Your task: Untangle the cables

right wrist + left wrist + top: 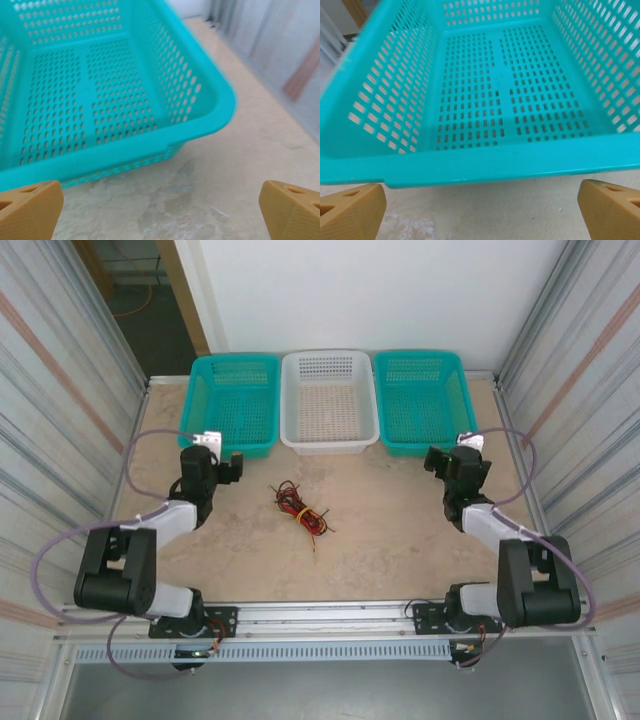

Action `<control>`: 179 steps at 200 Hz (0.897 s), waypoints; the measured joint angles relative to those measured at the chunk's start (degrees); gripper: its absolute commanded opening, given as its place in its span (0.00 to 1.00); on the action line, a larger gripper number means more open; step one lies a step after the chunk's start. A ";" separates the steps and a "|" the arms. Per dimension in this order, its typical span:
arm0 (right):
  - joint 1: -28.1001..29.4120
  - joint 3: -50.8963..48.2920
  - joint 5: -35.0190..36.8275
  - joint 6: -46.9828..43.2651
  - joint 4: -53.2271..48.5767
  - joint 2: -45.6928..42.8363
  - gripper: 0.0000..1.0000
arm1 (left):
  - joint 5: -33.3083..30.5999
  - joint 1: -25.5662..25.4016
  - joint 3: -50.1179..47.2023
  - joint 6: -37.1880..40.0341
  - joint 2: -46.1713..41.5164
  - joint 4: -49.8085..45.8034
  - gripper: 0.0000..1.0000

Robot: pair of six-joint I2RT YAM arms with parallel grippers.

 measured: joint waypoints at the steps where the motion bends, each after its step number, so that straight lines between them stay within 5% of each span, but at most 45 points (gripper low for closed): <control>1: 0.17 0.07 0.37 0.11 -0.26 -0.17 0.99 | -0.42 -0.24 0.07 -0.20 -0.46 -0.44 0.99; 31: 8.09 0.74 9.66 4.59 -13.40 -8.81 0.99 | -11.96 -6.60 1.79 -5.99 -9.66 -11.41 0.97; 78: 8.28 4.63 7.63 19.71 -35.34 -25.00 0.99 | -20.35 -14.86 7.04 -19.54 -21.49 -35.47 0.95; 109: 9.60 6.47 1.75 26.62 -45.86 -25.99 0.99 | -14.80 -17.14 7.78 -28.30 -30.36 -45.99 0.97; 156: 39.54 16.96 4.44 29.68 -54.95 -9.01 0.95 | -1.31 -17.18 7.74 -34.16 -37.24 -54.12 0.98; 179: 46.73 16.59 -1.36 28.20 -51.45 -3.04 0.91 | 3.10 -17.18 7.80 -34.97 -37.29 -56.28 0.90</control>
